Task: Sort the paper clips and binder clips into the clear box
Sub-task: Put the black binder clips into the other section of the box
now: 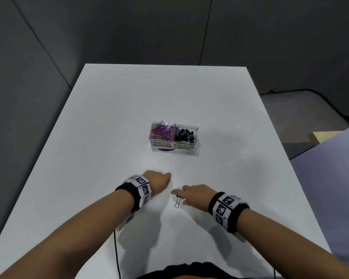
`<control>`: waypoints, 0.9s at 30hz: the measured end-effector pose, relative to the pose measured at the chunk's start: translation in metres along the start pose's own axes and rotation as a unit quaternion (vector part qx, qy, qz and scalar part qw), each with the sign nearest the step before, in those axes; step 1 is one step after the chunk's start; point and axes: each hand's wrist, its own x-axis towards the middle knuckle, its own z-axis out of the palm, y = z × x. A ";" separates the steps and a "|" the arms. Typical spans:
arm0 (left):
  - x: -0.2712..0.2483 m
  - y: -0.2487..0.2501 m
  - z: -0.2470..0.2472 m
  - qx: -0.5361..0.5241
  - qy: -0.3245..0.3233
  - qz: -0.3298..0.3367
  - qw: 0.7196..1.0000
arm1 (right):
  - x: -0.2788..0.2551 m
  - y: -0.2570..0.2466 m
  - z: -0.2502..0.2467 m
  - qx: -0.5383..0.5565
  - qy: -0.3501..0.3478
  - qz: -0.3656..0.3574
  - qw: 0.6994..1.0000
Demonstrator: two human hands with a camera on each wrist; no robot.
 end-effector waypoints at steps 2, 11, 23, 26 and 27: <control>-0.002 -0.004 -0.004 0.016 0.017 0.006 1.000 | 0.007 -0.001 0.001 -0.012 -0.018 0.003 1.000; 0.008 -0.021 -0.028 -0.006 0.021 0.038 0.999 | 0.016 0.029 -0.024 0.118 0.016 0.085 0.989; 0.053 -0.041 -0.082 -0.048 0.139 0.116 0.982 | 0.065 0.090 -0.138 0.077 0.193 0.171 0.963; 0.071 -0.039 -0.093 -0.063 0.172 0.140 0.973 | 0.080 0.090 -0.142 0.115 0.187 0.148 0.964; 0.076 -0.038 -0.095 -0.060 0.177 0.146 0.972 | 0.084 0.089 -0.142 0.131 0.191 0.138 0.963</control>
